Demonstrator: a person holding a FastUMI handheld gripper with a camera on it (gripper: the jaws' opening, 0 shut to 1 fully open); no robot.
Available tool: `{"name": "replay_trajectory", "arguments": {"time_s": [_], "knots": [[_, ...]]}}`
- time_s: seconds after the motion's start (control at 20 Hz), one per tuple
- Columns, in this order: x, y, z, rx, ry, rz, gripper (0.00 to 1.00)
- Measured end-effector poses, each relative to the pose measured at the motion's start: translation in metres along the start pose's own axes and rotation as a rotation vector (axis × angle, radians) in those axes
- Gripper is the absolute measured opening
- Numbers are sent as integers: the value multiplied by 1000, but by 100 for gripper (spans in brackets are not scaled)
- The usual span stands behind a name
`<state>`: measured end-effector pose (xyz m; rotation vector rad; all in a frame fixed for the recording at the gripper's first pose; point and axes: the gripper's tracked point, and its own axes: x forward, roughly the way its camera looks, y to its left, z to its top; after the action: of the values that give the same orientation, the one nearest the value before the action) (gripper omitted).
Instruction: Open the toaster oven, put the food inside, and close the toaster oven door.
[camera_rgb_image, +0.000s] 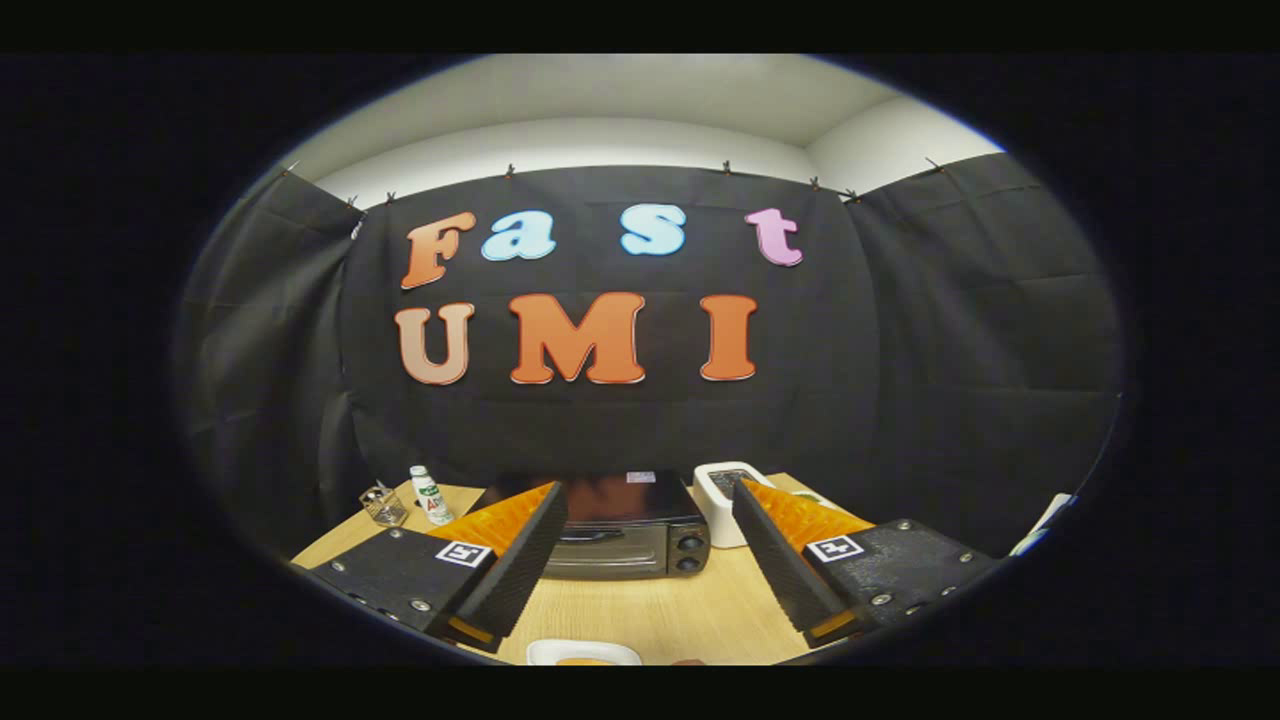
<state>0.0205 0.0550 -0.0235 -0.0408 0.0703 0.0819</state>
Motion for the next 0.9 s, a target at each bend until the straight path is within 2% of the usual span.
{"name": "replay_trajectory", "arguments": {"time_s": [0.35,0.9], "knots": [[54,27,-26,-31,87,22,99],[152,67,-94,-68,286,58,99]]}}
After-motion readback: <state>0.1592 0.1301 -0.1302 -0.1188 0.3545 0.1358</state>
